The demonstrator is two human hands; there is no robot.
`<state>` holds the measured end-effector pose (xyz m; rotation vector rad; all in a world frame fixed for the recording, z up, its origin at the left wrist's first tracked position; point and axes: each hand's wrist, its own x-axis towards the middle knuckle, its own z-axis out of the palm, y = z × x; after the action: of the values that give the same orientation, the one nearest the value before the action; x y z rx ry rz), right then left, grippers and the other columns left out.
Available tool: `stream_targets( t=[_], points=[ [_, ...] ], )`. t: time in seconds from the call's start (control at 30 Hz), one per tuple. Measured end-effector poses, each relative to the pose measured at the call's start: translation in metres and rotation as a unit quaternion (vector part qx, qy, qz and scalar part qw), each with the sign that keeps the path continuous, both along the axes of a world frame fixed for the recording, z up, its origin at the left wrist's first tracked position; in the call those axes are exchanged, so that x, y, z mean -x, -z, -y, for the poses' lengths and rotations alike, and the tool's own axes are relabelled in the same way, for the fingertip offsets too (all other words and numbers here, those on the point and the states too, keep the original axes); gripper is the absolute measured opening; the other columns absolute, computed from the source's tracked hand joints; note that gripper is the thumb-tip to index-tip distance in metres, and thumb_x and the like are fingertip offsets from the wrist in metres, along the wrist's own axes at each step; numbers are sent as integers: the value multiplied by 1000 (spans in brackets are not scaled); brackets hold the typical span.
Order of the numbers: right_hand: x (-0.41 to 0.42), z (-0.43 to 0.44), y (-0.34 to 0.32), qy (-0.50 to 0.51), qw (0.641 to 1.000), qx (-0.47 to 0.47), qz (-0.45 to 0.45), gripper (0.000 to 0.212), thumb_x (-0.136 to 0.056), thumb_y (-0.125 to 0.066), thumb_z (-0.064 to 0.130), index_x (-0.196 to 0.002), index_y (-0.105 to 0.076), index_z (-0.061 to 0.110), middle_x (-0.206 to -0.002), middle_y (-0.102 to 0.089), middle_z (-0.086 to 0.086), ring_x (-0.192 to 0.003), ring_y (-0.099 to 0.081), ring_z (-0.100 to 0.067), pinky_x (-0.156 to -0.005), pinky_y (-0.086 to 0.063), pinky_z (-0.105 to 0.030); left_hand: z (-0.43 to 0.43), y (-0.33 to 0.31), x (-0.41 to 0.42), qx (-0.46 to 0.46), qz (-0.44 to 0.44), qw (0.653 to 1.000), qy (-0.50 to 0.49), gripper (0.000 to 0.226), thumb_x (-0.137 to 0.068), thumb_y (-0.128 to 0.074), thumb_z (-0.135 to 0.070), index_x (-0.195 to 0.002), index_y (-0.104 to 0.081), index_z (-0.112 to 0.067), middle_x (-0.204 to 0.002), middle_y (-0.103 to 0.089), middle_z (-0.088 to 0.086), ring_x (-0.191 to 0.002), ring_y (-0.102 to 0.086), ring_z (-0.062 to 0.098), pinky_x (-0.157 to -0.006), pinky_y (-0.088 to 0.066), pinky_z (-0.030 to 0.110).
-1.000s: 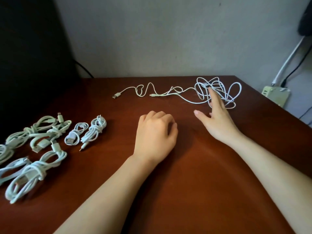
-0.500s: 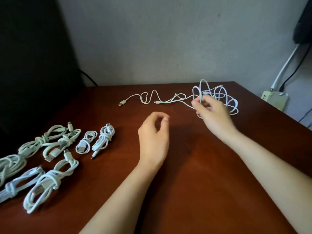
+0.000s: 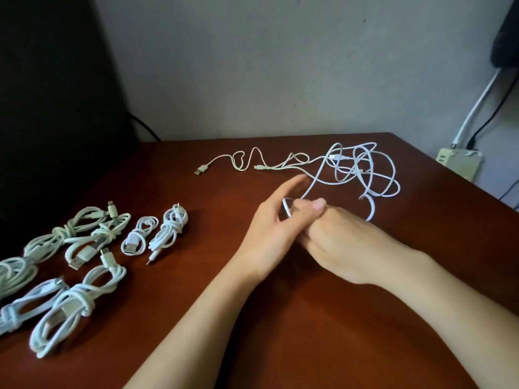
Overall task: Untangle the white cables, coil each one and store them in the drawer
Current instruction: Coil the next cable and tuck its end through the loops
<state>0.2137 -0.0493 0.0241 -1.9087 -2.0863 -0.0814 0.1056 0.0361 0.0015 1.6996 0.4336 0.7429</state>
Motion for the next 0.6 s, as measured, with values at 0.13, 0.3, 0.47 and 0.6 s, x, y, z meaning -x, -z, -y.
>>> stream_targets(
  t=[0.13, 0.3, 0.47, 0.6],
  points=[
    [2, -5, 7, -7, 998, -23, 62, 27, -96, -44, 15, -116, -61, 8, -110, -59, -7, -102, -59, -23, -85, -44, -27, -6, 5, 5, -168, -70, 978, -104, 34, -97, -48, -40, -122, -60, -21, -104, -68, -12, -100, -60, -4, -91, -44, 15],
    [-14, -3, 1, -37, 974, -218, 47, 24, -91, -50, 20, -91, -71, 10, -86, -68, -1, -78, -66, -21, -68, -53, -36, -13, 0, 9, -183, 7, 964, -194, 29, -91, -45, -48, -100, -60, -25, -83, -69, -8, -75, -65, 4, -76, -51, 23],
    [-37, -2, -4, 86, 925, -369, 26, 19, -90, -54, 15, -93, -72, 9, -88, -70, -3, -77, -64, -21, -70, -50, -31, -18, -5, 13, -145, 109, 948, -261, 16, -97, -46, -40, -86, -55, -34, -71, -69, -8, -62, -62, 9, -68, -51, 35],
    [-59, -4, 1, 245, 927, -281, -22, 26, -93, -56, 29, -116, -62, 17, -110, -62, -1, -88, -63, -26, -72, -50, -36, -21, -12, 16, -101, 185, 937, -280, 30, -91, -38, -52, -86, -56, -28, -67, -66, -7, -57, -56, 12, -62, -46, 31]
  ],
)
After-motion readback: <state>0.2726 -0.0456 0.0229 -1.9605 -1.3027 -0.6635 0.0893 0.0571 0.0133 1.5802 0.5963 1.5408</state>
